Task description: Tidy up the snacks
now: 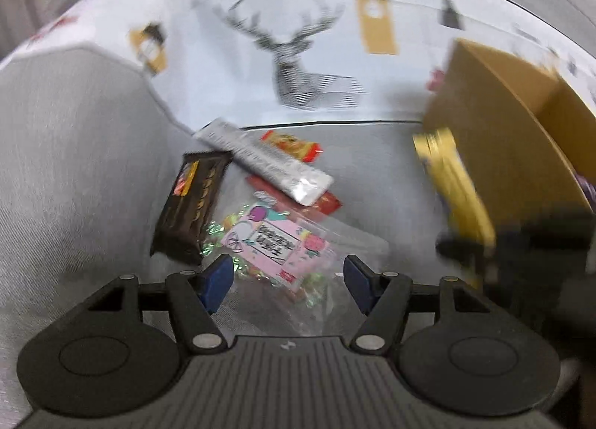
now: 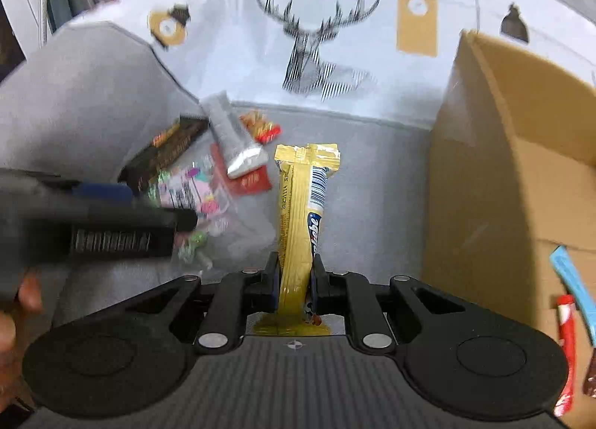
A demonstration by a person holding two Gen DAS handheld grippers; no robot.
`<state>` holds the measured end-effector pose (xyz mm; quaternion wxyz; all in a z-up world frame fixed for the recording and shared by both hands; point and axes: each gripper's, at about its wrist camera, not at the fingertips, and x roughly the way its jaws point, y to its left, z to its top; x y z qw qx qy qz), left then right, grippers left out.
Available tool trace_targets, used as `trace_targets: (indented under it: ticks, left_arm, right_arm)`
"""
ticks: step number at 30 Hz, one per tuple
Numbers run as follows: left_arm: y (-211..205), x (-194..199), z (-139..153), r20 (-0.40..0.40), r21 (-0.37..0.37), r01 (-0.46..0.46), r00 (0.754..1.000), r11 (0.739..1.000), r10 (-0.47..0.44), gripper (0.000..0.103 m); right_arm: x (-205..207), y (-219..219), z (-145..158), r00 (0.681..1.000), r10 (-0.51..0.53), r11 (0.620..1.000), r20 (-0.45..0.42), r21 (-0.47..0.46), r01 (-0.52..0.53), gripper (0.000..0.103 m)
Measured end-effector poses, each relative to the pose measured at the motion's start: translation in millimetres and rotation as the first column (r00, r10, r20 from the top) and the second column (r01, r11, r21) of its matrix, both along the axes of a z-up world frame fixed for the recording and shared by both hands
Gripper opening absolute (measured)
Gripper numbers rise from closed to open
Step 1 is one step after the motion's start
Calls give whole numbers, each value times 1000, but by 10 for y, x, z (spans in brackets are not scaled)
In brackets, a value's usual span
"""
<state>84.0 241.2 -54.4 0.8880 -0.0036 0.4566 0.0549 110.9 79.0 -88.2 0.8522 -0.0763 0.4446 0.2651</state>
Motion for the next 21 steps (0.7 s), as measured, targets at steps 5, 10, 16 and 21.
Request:
trace_targets:
  ticks: [5,10,16,21]
  left_arm:
    - [-295,-144,-101,2,124,202,979,972,-203,71]
    - [-794,-175,-469,-111,383,406,912,830,-395,71]
    - [-906,-55,-667,-100,693,319,931,647,-351,73]
    - [-814,98,-512,19,714,164,967,680,-253,74]
  right_arm:
    - [24,-213,238,998,-44,997,35,69,41,16]
    - [61,-396,375,996,-66,988,52,144,58,16]
    - [72,-510,391,995,-81,982,61,177,69,16]
    - [118,-611,418,992,-106,975,70,203,90,16]
